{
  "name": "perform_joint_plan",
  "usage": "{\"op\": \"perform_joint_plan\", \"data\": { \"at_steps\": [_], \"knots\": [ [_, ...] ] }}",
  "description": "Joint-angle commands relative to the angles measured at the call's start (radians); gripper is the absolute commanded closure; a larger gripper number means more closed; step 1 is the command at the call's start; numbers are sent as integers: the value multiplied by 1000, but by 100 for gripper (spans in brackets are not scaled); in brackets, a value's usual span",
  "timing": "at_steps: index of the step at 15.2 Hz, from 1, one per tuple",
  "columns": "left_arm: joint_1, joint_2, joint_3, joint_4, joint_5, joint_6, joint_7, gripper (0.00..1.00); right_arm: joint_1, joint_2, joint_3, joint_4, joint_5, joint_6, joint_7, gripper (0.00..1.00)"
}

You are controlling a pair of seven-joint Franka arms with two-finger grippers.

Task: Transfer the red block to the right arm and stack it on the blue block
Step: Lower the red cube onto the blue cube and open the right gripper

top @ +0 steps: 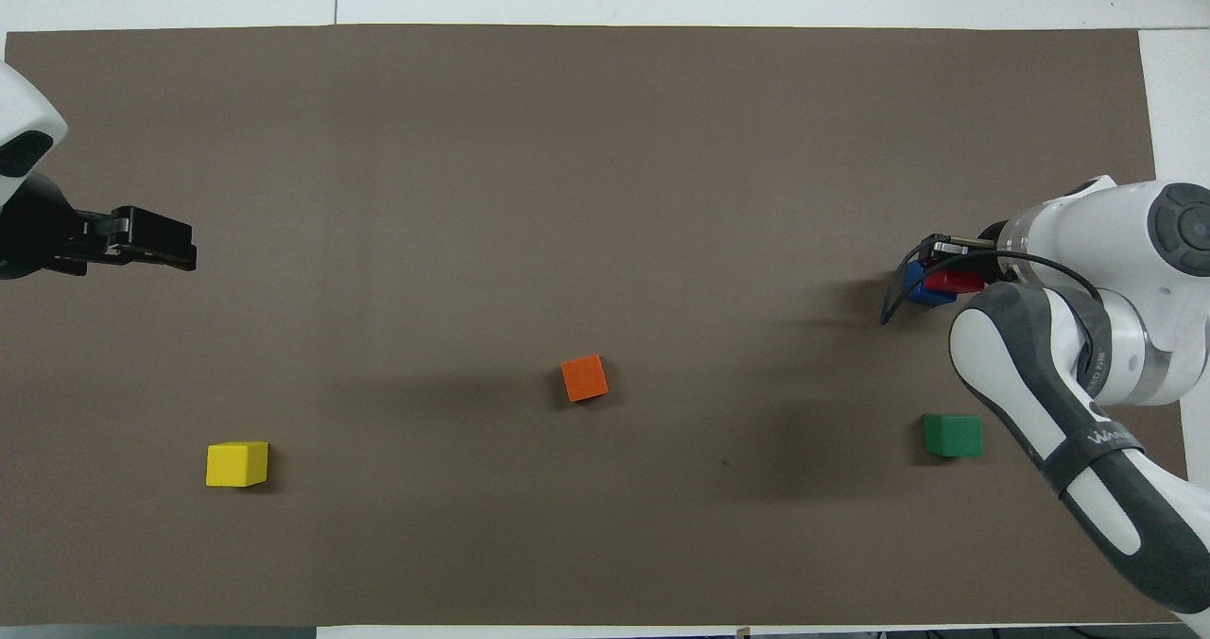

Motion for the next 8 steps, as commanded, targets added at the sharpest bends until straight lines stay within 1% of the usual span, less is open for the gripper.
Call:
{"op": "perform_joint_plan", "data": {
  "at_steps": [1, 4, 8],
  "knots": [
    [-3, -31, 1, -40, -12, 7, 9, 0, -13, 1, 11, -12, -29, 24, 46, 100],
    [-3, -31, -1, -40, -12, 8, 7, 0, -15, 33, 13, -12, -29, 59, 50, 100],
    [-1, -31, 1, -40, -12, 8, 6, 0, -13, 35, 11, -12, -29, 50, 71, 100]
  ]
}}
